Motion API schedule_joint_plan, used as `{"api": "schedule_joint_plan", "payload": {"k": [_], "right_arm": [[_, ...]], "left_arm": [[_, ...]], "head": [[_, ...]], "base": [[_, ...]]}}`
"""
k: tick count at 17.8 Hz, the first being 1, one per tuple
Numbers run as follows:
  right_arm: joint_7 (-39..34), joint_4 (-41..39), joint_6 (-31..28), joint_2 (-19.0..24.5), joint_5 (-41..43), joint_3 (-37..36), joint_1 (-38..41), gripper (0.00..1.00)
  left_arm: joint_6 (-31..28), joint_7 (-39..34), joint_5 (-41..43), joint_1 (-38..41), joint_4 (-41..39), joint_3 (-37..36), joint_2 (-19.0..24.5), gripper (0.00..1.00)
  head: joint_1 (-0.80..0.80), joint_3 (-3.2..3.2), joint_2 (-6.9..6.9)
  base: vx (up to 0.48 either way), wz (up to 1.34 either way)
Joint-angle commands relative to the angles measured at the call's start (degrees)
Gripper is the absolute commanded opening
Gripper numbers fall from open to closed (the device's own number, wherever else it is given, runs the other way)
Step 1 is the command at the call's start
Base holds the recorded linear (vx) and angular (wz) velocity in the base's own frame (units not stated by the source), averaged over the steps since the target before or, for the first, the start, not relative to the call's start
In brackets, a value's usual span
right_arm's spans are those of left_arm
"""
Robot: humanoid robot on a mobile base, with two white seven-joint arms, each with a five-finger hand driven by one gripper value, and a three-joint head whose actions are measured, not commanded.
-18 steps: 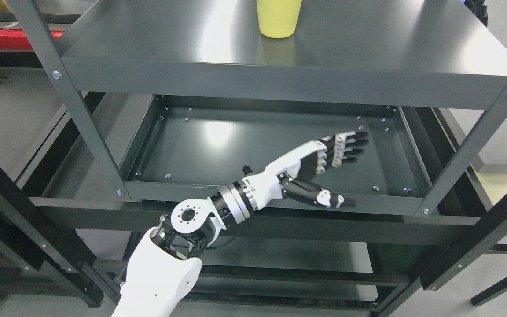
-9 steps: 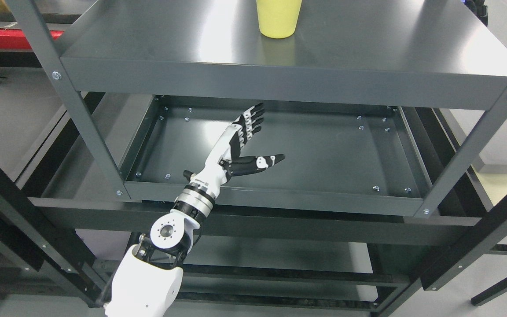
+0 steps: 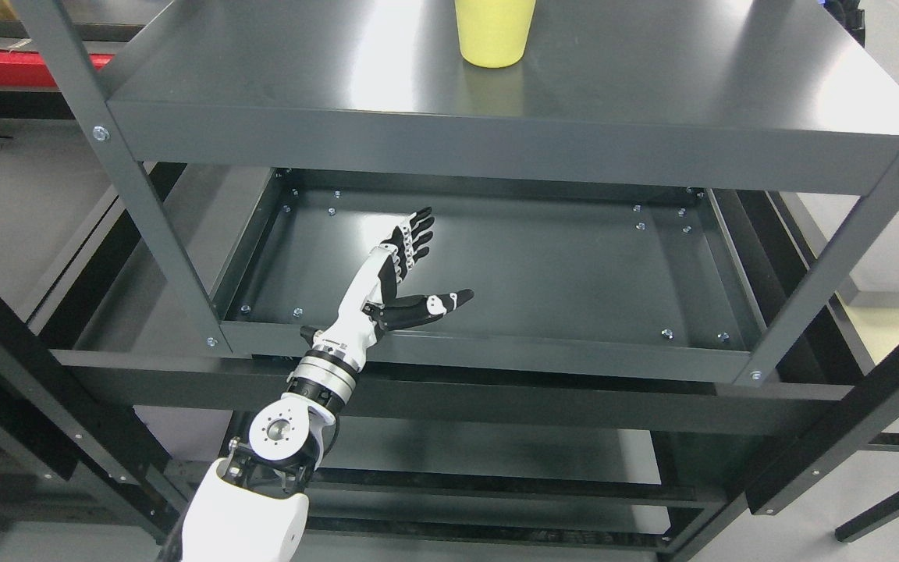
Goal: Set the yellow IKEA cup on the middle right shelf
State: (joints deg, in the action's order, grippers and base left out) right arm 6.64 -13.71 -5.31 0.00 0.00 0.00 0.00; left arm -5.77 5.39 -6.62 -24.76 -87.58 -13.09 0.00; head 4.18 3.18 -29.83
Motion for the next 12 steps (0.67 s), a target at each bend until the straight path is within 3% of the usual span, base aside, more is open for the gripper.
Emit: {"api": "schedule_joint_plan", "payload": {"k": [1, 12], "right_arm": [[0.0, 0.0, 0.0, -1.0, 1.4, 1.0, 0.8, 0.99], [0.0, 0.0, 0.0, -1.0, 1.4, 1.0, 0.8, 0.99]], "left_arm": [[-0.3, 0.0, 0.4, 0.6, -2.2, 2.9, 1.0, 0.99], [-0.3, 0.6, 0.4, 1.1, -2.5, 5.1, 1.0, 0.99]], "head": [[0.00, 0.00, 0.00], [0.00, 0.00, 0.00]], "base": [[0.000, 0.00], [-0.005, 0.00]]}}
